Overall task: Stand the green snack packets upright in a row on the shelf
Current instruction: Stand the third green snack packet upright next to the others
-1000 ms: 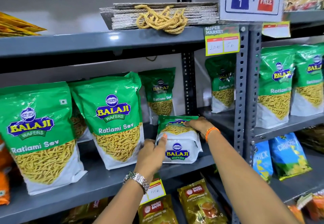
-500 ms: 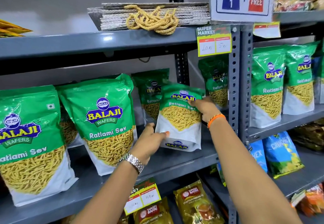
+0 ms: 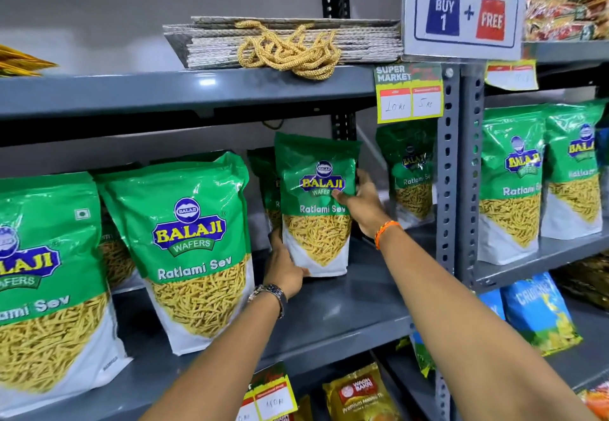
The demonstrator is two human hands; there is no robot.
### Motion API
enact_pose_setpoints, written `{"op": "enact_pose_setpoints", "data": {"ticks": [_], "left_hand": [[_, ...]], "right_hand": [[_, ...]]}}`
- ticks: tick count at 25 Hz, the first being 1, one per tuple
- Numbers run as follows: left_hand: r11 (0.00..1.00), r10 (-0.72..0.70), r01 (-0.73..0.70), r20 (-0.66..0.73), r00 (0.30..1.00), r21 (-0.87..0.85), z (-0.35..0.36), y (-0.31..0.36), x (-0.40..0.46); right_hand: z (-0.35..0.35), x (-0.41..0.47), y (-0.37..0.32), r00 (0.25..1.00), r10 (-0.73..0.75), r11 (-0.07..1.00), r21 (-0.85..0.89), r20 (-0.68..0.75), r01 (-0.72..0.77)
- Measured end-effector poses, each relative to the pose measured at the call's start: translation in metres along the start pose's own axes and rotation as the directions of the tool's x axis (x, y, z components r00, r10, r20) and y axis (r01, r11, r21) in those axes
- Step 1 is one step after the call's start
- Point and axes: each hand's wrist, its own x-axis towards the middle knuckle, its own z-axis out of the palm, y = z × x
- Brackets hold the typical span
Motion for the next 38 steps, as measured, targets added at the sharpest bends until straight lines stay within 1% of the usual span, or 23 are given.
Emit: {"op": "enact_pose_setpoints", "data": {"ticks": [4, 6, 7, 9, 11, 13, 16, 19, 21, 22, 24, 26, 28, 31, 38], "left_hand": [[1.000, -0.025, 0.025, -0.003, 1.000, -0.012, 0.005, -0.017, 0.002], [0.997, -0.071, 0.071, 0.003, 0.997, -0.015, 0.004, -0.019, 0.006], [0.995, -0.086, 0.087, 0.007, 0.996, -0.044, 0.004, -0.017, 0.007], [0.990, -0.066, 0.065, -0.005, 0.998, -0.128, 0.008, -0.016, 0.011], [0.985, -0.048, 0.043, -0.026, 0.998, -0.170, 0.014, -0.014, 0.016], [0.980, -0.032, 0.022, -0.048, 0.998, -0.200, 0.016, -0.015, 0.019], [0.986, 0.000, -0.005, -0.030, 1.000, -0.169, 0.013, -0.020, 0.022], [0.992, -0.051, 0.048, -0.026, 0.998, -0.115, 0.012, -0.023, 0.021], [0.996, -0.088, 0.088, 0.001, 0.996, -0.017, 0.013, -0.019, 0.017], [0.995, -0.099, 0.099, 0.009, 0.995, 0.004, 0.013, -0.018, 0.015], [0.991, -0.134, 0.134, 0.027, 0.991, -0.017, 0.011, -0.016, 0.012], [0.988, -0.149, 0.148, 0.030, 0.988, 0.041, 0.008, -0.015, 0.005], [0.989, -0.112, 0.109, 0.029, 0.993, 0.099, 0.006, -0.017, -0.002], [0.991, -0.054, 0.054, -0.002, 0.999, 0.118, 0.002, -0.016, -0.016], [0.988, -0.033, 0.030, 0.016, 0.999, 0.148, -0.006, -0.005, -0.041]], "right_hand": [[-0.002, -0.009, 0.022, 0.997, 0.044, 0.992, 0.111, 0.063, -0.051], [-0.011, -0.015, 0.029, 0.989, 0.067, 0.991, 0.110, 0.129, -0.081], [-0.015, -0.020, 0.034, 0.980, 0.089, 0.993, 0.064, 0.179, -0.102], [-0.020, -0.029, 0.050, 0.943, 0.154, 0.988, -0.075, 0.296, -0.137], [-0.023, -0.034, 0.065, 0.909, 0.211, 0.969, -0.200, 0.359, -0.146], [-0.022, -0.037, 0.072, 0.903, 0.242, 0.950, -0.274, 0.356, -0.146], [-0.022, -0.039, 0.075, 0.905, 0.271, 0.938, -0.300, 0.328, -0.172], [-0.025, -0.044, 0.077, 0.911, 0.279, 0.934, -0.307, 0.303, -0.184], [-0.026, -0.051, 0.074, 0.915, 0.280, 0.937, -0.290, 0.291, -0.195], [-0.027, -0.055, 0.072, 0.915, 0.285, 0.936, -0.290, 0.285, -0.201], [-0.029, -0.061, 0.067, 0.914, 0.290, 0.931, -0.305, 0.284, -0.200], [-0.031, -0.068, 0.062, 0.916, 0.287, 0.929, -0.314, 0.279, -0.196], [-0.033, -0.077, 0.059, 0.918, 0.296, 0.927, -0.312, 0.263, -0.209], [-0.038, -0.087, 0.053, 0.914, 0.311, 0.920, -0.323, 0.259, -0.221], [-0.050, -0.104, 0.040, 0.904, 0.340, 0.904, -0.355, 0.259, -0.238]]}}
